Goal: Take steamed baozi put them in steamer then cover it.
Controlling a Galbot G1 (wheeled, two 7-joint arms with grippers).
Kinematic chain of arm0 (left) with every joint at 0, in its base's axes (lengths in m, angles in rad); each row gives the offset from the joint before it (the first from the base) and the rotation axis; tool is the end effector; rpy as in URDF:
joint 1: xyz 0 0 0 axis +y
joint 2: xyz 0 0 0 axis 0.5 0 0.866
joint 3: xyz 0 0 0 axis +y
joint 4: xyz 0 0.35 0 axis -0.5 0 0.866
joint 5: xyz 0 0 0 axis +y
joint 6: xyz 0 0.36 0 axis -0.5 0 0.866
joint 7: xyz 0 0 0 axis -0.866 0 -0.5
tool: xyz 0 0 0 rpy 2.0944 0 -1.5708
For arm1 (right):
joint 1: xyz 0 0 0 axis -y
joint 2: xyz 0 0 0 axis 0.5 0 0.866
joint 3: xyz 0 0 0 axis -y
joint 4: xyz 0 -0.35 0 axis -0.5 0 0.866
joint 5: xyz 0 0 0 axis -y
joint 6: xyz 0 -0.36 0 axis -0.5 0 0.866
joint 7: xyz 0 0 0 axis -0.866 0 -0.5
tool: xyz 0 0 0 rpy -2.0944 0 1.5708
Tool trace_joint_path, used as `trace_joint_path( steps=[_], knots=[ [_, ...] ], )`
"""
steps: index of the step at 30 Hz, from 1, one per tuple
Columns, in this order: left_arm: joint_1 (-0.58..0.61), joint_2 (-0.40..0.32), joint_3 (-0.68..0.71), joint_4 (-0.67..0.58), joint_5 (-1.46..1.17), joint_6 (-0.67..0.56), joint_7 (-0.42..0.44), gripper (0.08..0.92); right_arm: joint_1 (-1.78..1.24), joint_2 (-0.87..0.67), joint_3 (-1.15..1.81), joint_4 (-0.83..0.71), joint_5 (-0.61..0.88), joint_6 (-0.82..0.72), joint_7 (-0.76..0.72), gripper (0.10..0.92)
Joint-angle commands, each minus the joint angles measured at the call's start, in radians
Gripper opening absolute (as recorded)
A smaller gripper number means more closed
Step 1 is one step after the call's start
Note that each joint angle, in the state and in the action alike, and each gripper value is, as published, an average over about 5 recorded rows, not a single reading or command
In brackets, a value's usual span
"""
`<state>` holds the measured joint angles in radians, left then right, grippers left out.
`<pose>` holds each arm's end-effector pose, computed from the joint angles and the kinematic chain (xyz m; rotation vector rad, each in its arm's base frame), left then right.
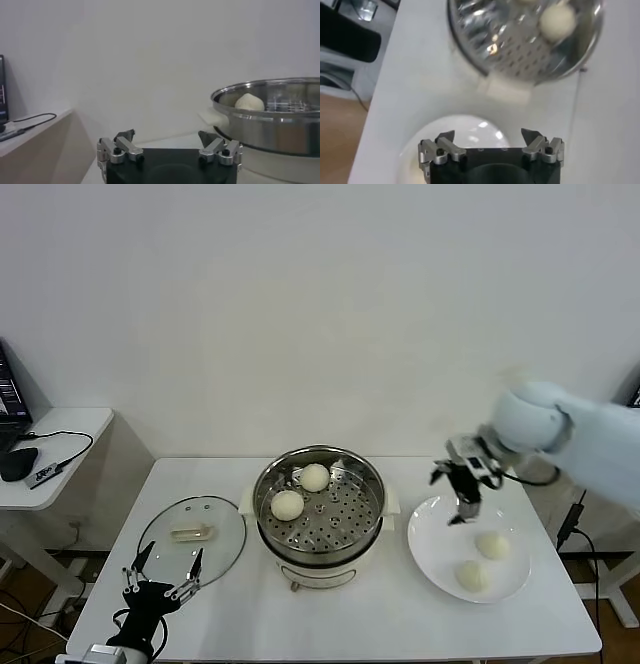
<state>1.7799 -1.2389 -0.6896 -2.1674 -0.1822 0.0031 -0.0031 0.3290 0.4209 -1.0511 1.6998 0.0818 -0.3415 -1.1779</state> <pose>0.1356 0.0947 -0.2884 -0.0924 -3.0123 -0.2732 0.4412 -0.1313 -0.0884 1.3610 -1.3357 1.3972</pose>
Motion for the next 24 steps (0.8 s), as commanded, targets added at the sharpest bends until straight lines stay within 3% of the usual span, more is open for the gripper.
trace_joint_path(
  steps=[1,24],
  knots=[
    [0.001,-0.002,0.001,0.002,0.005,0.000,-0.001,0.823,-0.386,-0.159,0.208,0.001,-0.198,0.069,-0.009,0.823],
    [0.002,-0.025,-0.009,0.017,0.011,-0.005,0.000,0.823,-0.495,0.053,0.240,-0.165,-0.255,0.042,0.106,0.823]
  ],
)
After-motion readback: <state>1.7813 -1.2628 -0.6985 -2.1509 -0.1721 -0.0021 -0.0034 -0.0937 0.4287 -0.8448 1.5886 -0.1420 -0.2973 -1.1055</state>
